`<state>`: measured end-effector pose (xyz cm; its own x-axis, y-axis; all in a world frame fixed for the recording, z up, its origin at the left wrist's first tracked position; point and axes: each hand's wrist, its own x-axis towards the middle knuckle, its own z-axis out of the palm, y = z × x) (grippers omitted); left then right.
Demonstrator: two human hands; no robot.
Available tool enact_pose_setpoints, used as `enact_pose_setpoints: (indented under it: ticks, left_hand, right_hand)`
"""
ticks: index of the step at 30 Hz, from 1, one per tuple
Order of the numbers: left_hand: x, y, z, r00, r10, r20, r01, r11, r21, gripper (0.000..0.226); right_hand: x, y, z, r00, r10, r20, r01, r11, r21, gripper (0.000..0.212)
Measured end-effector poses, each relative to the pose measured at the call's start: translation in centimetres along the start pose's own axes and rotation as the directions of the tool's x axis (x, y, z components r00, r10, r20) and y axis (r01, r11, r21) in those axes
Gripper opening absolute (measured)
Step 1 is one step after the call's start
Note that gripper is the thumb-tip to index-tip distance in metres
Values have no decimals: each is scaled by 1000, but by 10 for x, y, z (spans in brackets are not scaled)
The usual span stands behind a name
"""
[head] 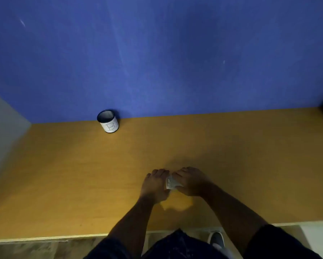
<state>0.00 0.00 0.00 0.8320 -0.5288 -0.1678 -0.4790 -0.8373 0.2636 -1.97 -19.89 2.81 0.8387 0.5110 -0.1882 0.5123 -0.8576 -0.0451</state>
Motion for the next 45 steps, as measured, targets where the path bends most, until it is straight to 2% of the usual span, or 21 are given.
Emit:
enact_pose_setpoints:
  ticks: [2, 7, 11, 16, 22, 27, 34, 45]
  left_hand:
    - [2, 4, 1, 1000, -17, 24, 18, 999, -35, 75]
    - [5, 6, 8, 997, -49, 54, 53, 996, -70, 71]
    - [8, 4, 11, 996, -62, 57, 67, 993, -97, 72]
    - [14, 5, 13, 996, -74, 52, 79, 992, -103, 60]
    - [16, 2, 13, 996, -65, 63, 71, 992, -103, 61]
    - [17, 3, 14, 995, -58, 78, 64, 995, -82, 63]
    - [16, 3, 19, 997, -20, 77, 22, 1000, -18, 64]
    - [21, 4, 18, 995, -12, 104, 9, 1000, 27, 72]
  right_hand:
    - [3, -3, 1, 999, 30, 31, -32, 998, 63, 56]
    - [10, -12, 5, 992, 67, 102, -76, 994, 78, 55]
    - [16, -14, 3, 986, 112, 127, -125, 988, 95, 48]
    - [24, -16, 4, 980, 150, 131, -160, 985, 62, 31]
    - [33, -19, 7, 962, 206, 178, -218, 974, 53, 47]
    - [41, -24, 5, 909, 336, 246, -369, 923, 104, 57]
    - [45, -21, 4, 921, 324, 218, -346, 935, 72, 57]
    - [39, -15, -1, 931, 308, 196, -335, 934, 127, 51]
